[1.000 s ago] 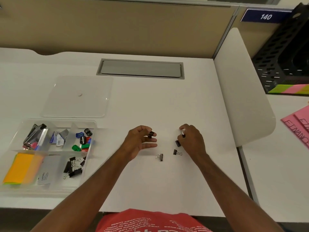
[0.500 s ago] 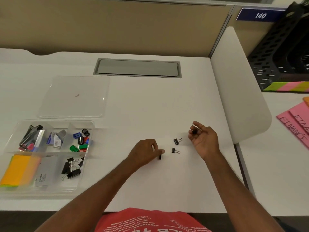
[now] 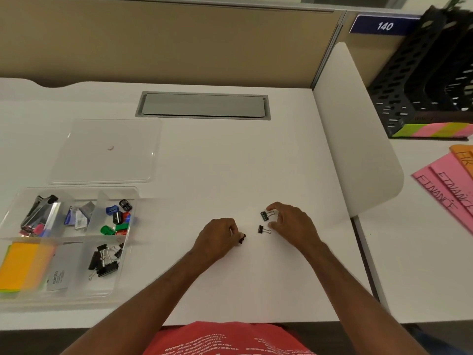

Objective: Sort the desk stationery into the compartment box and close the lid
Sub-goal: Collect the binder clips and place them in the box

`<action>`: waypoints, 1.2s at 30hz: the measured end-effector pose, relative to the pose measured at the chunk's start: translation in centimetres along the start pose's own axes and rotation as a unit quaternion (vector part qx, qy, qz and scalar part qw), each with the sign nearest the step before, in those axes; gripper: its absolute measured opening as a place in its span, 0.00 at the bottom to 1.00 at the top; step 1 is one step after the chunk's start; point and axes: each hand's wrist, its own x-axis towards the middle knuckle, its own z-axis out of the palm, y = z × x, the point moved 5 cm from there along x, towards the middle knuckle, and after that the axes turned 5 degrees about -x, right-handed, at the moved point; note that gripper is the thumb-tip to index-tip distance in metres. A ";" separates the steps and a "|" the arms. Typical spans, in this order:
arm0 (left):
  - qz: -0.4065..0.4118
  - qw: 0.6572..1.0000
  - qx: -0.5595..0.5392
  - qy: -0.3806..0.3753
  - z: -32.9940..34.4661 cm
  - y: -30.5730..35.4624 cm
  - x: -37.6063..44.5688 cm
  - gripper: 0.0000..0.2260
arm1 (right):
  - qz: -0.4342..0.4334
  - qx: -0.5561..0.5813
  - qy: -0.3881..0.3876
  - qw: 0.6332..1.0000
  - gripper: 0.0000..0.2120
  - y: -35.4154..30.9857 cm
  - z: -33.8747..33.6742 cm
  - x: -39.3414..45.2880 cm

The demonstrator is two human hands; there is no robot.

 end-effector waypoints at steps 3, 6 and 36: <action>0.023 0.999 -0.019 0.012 -0.5 0.3 -0.2 0.09 | -0.010 -0.012 0.011 1.000 0.13 -0.1 0.2 0.0; 0.045 0.998 -0.048 0.016 -0.9 0.3 -0.6 0.08 | -0.020 -0.019 0.026 0.999 0.08 -0.2 0.3 0.0; 0.051 0.995 -0.090 0.009 -1.8 0.6 0.5 0.09 | 0.096 0.377 0.108 0.915 0.08 0.3 -0.5 -1.8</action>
